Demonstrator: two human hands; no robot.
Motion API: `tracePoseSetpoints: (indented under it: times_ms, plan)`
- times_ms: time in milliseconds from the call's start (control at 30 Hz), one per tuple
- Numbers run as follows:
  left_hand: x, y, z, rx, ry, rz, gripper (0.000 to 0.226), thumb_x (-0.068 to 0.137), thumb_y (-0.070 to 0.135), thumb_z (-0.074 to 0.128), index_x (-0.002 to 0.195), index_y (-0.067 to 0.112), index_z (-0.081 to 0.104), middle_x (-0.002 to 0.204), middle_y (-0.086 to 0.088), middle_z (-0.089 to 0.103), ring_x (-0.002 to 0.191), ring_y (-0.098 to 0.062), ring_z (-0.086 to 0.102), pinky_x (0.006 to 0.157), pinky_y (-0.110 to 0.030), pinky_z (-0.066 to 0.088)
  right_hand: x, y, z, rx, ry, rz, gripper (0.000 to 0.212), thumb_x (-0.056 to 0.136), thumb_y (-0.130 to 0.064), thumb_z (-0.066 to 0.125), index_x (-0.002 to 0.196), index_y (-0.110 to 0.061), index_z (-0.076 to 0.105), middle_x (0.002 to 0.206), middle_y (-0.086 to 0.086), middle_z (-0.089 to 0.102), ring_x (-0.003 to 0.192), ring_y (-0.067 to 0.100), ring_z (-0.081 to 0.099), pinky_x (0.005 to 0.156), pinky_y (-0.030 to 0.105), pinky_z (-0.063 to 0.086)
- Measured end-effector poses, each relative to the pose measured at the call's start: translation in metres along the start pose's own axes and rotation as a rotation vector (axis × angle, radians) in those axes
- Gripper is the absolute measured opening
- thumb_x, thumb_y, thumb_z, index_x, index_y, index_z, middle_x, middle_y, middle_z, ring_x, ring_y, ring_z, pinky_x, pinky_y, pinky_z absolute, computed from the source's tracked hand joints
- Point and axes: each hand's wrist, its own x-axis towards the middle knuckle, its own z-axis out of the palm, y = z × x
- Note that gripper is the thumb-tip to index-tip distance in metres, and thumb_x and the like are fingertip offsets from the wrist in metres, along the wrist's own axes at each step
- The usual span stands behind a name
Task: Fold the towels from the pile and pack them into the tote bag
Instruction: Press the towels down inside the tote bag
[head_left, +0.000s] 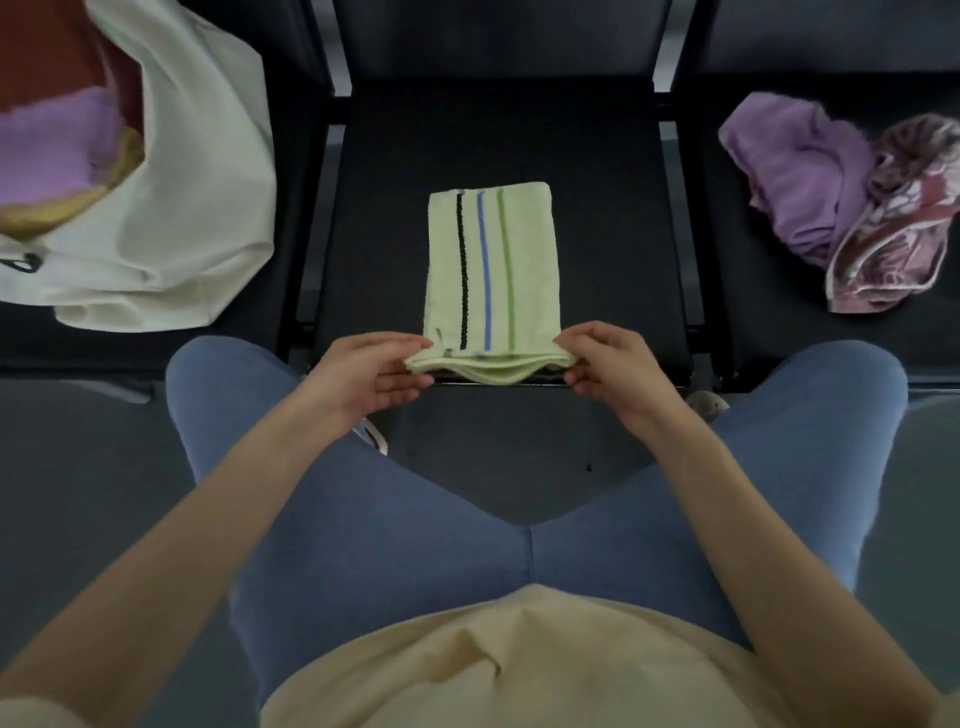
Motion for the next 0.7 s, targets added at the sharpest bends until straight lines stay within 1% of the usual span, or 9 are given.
tracePoseSetpoints:
  times_ms: [100, 167, 267, 400, 467, 533, 567, 633, 700]
  plan:
    - [0.013, 0.016, 0.001, -0.339, -0.058, -0.045, 0.021, 0.089, 0.014, 0.065, 0.108, 0.003, 0.065, 0.099, -0.015, 0.074, 0.085, -0.02, 0.073, 0.064, -0.024, 0.058, 0.014, -0.014, 0.003, 0.434, -0.017, 0.162, 0.014, 0.088, -0.008, 0.06, 0.098, 0.001, 0.063, 0.078, 0.01, 0.068, 0.06, 0.011, 0.058, 0.052, 0.019, 0.048]
    - [0.026, 0.024, 0.006, -0.498, -0.071, -0.031, 0.025, 0.09, 0.013, 0.064, 0.111, 0.0, 0.062, 0.104, -0.019, 0.072, 0.094, -0.024, 0.072, 0.071, -0.028, 0.059, 0.027, -0.024, 0.007, 0.628, -0.008, 0.225, 0.021, 0.087, -0.005, 0.059, 0.106, 0.005, 0.058, 0.084, 0.014, 0.067, 0.064, 0.014, 0.064, 0.053, 0.02, 0.051]
    - [0.048, 0.025, 0.017, -0.611, -0.035, -0.019, 0.027, 0.09, 0.008, 0.062, 0.113, -0.006, 0.061, 0.106, -0.023, 0.07, 0.099, -0.029, 0.07, 0.083, -0.034, 0.059, 0.048, -0.035, 0.013, 0.692, 0.02, 0.245, 0.029, 0.088, -0.002, 0.054, 0.116, 0.008, 0.055, 0.094, 0.018, 0.067, 0.081, 0.022, 0.068, 0.069, 0.025, 0.057]
    - [0.078, 0.015, 0.032, -0.645, 0.064, 0.015, 0.021, 0.09, 0.001, 0.058, 0.108, -0.01, 0.059, 0.11, -0.028, 0.066, 0.096, -0.031, 0.07, 0.086, -0.035, 0.057, 0.073, -0.041, 0.021, 0.673, 0.091, 0.257, 0.034, 0.088, 0.001, 0.053, 0.122, 0.002, 0.049, 0.104, 0.022, 0.06, 0.094, 0.028, 0.066, 0.083, 0.034, 0.057]
    - [0.09, 0.01, 0.037, -0.555, 0.136, 0.081, 0.026, 0.091, -0.002, 0.057, 0.115, -0.011, 0.055, 0.114, -0.027, 0.064, 0.101, -0.029, 0.068, 0.09, -0.034, 0.055, 0.081, -0.039, 0.026, 0.623, 0.141, 0.228, 0.035, 0.088, 0.0, 0.053, 0.122, -0.002, 0.044, 0.101, 0.018, 0.057, 0.094, 0.027, 0.064, 0.083, 0.034, 0.057]
    - [0.096, 0.003, 0.037, -0.349, 0.18, 0.191, 0.042, 0.09, 0.0, 0.061, 0.13, -0.006, 0.048, 0.115, -0.019, 0.065, 0.105, -0.023, 0.066, 0.093, -0.029, 0.054, 0.084, -0.034, 0.035, 0.481, 0.173, 0.157, 0.024, 0.088, -0.001, 0.054, 0.108, -0.008, 0.043, 0.093, 0.012, 0.055, 0.085, 0.021, 0.063, 0.076, 0.028, 0.057]
    - [0.097, -0.001, 0.036, -0.181, 0.191, 0.28, 0.045, 0.09, 0.002, 0.063, 0.133, -0.001, 0.049, 0.115, -0.013, 0.065, 0.106, -0.018, 0.065, 0.092, -0.025, 0.053, 0.083, -0.029, 0.039, 0.336, 0.182, 0.085, 0.022, 0.087, -0.003, 0.055, 0.105, -0.01, 0.043, 0.093, 0.008, 0.054, 0.083, 0.017, 0.061, 0.073, 0.026, 0.056]
    - [0.096, -0.008, 0.032, 0.25, 0.196, 0.51, 0.036, 0.091, 0.007, 0.061, 0.127, 0.008, 0.059, 0.116, -0.004, 0.066, 0.106, -0.011, 0.063, 0.091, -0.013, 0.047, 0.078, -0.016, 0.04, -0.099, 0.196, -0.123, 0.03, 0.085, -0.007, 0.058, 0.112, -0.01, 0.046, 0.105, 0.003, 0.054, 0.095, 0.014, 0.056, 0.079, 0.025, 0.05]
    - [0.092, -0.015, 0.024, 0.665, 0.156, 0.721, 0.028, 0.092, 0.009, 0.057, 0.118, 0.009, 0.066, 0.117, -0.001, 0.067, 0.105, -0.008, 0.061, 0.09, -0.01, 0.043, 0.072, -0.005, 0.035, -0.507, 0.138, -0.33, 0.036, 0.081, -0.006, 0.06, 0.116, -0.009, 0.049, 0.115, 0.002, 0.052, 0.106, 0.013, 0.05, 0.083, 0.021, 0.04]
